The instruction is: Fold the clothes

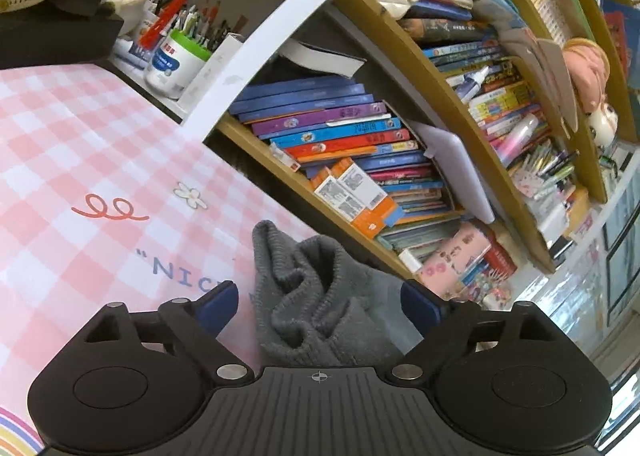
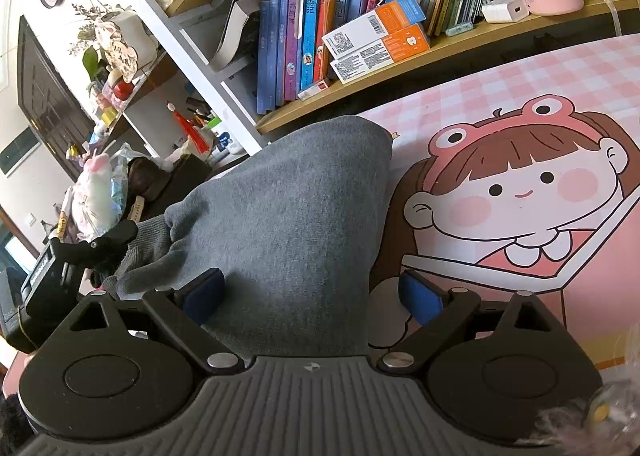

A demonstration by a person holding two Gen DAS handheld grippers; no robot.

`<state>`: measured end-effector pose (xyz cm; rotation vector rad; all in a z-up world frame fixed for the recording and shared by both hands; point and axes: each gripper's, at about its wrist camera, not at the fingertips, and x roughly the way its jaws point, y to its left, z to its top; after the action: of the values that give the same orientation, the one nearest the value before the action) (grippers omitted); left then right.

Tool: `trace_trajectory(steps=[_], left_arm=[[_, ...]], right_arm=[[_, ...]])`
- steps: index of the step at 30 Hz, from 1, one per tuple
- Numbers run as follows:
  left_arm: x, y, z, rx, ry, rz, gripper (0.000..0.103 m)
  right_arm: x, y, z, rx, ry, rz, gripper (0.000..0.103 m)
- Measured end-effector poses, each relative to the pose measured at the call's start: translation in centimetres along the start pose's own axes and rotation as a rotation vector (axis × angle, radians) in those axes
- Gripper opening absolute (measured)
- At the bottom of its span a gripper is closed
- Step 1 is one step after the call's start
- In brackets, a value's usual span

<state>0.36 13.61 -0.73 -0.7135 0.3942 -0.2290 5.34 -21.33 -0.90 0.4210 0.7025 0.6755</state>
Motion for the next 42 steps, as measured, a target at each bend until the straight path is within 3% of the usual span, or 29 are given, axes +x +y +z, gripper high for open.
trace_trajectory(steps=[31, 38, 39, 40, 41, 42], left_arm=[[0.14, -0.28, 0.03, 0.015, 0.010, 0.004, 0.090], [0.13, -0.48, -0.09, 0.026, 0.019, -0.040, 0.089], [0.13, -0.51, -0.11, 0.028, 0.020, -0.047, 0.087], [0.13, -0.54, -0.12, 0.029, 0.021, -0.054, 0.078], [0.13, -0.57, -0.14, 0.031, 0.022, -0.060, 0.059], [0.13, -0.60, -0.16, 0.032, 0.023, -0.067, 0.049]], right_arm=[[0.03, 0.14, -0.09, -0.002, 0.000, -0.001, 0.095], [0.05, 0.13, -0.08, -0.003, 0.001, 0.000, 0.095], [0.05, 0.11, -0.07, -0.003, 0.001, 0.000, 0.095], [0.04, 0.12, -0.08, -0.003, 0.001, 0.000, 0.095], [0.04, 0.12, -0.08, -0.003, 0.001, 0.000, 0.095], [0.03, 0.11, -0.08, -0.003, 0.001, 0.000, 0.095]])
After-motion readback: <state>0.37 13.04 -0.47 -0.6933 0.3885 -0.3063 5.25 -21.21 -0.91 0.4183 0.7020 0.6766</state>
